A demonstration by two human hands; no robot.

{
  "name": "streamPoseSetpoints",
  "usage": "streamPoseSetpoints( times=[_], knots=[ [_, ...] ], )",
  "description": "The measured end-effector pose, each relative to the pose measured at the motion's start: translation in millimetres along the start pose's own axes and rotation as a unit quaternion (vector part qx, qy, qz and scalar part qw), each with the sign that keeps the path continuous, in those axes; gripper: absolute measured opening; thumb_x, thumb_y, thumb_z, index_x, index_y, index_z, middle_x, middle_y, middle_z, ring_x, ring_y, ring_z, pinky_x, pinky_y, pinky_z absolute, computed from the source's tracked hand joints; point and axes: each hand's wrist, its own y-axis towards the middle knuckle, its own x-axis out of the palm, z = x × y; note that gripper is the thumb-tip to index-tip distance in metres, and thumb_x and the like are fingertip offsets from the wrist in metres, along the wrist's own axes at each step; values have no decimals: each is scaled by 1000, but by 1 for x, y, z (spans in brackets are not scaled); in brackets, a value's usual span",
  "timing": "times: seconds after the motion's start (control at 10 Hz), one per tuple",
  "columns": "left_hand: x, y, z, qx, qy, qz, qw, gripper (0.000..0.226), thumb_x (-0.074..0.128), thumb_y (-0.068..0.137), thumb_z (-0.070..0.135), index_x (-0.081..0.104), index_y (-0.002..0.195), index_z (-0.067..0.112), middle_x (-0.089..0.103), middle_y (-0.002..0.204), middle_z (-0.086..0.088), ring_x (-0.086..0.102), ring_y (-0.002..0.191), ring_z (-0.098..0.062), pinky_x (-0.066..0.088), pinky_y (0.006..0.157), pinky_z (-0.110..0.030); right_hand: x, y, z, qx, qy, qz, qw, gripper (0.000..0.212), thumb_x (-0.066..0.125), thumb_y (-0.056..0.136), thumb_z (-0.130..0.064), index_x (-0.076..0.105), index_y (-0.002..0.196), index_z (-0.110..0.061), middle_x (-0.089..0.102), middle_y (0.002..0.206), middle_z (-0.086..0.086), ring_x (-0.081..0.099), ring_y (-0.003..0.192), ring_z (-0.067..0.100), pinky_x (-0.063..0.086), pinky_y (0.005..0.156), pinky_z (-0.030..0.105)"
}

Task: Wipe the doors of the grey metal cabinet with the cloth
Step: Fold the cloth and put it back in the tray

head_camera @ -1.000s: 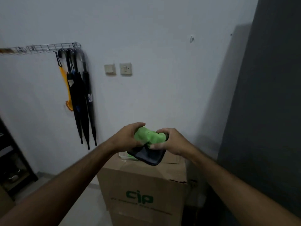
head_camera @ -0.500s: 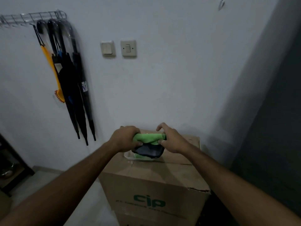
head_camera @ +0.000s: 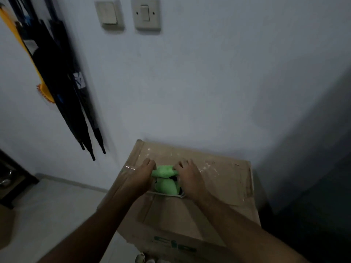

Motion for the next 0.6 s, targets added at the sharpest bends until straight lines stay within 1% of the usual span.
streamPoseSetpoints(
  times=[0.1, 0.2, 0.3, 0.4, 0.5, 0.6],
  knots=[
    [17, 0, -15, 15, 2, 1, 1000, 29, 71, 84, 26, 64, 106, 9, 66, 100, -10, 67, 83, -36, 25, 68, -31, 30, -5, -3, 3, 15, -45, 999, 28, 63, 81, -14, 65, 109, -7, 60, 111, 16, 56, 101, 39, 49, 85, 46],
    [35, -2, -28, 53, 29, -5, 998, 36, 50, 96, 41, 63, 113, 12, 67, 109, -9, 63, 95, -33, 50, 83, -44, 42, -14, -5, 13, 6, -60, 998, 44, 59, 82, -22, 63, 123, -5, 63, 119, 15, 57, 106, 35, 51, 93, 44],
    [49, 1, -35, 82, 70, -4, 994, 36, 41, 101, 36, 63, 116, 12, 69, 118, -12, 67, 100, -37, 56, 85, -47, 44, -15, -7, 24, -35, -70, 997, 51, 60, 80, -28, 63, 126, -6, 65, 121, 13, 60, 107, 35, 52, 92, 44],
    [47, 4, -33, 75, 88, -15, 993, 35, 40, 100, 38, 64, 112, 16, 71, 115, -8, 67, 98, -34, 56, 83, -45, 37, -16, -14, 42, -68, -90, 993, 48, 60, 81, -30, 64, 124, -10, 65, 119, 11, 57, 104, 35, 49, 88, 48],
    [44, 7, -37, 86, 83, 24, 993, 35, 42, 98, 44, 64, 107, 18, 68, 106, -4, 65, 94, -30, 52, 82, -44, 33, -14, -14, 46, -87, -91, 991, 43, 57, 82, -30, 64, 120, -13, 65, 120, 10, 54, 106, 36, 45, 90, 50],
    [37, 14, -37, 119, 61, 34, 990, 39, 46, 94, 46, 65, 113, 17, 67, 109, -4, 65, 97, -30, 45, 85, -41, 22, -9, -16, 57, -68, -49, 995, 47, 37, 86, -37, 65, 116, -13, 64, 118, 11, 53, 105, 36, 43, 89, 50]
  ],
)
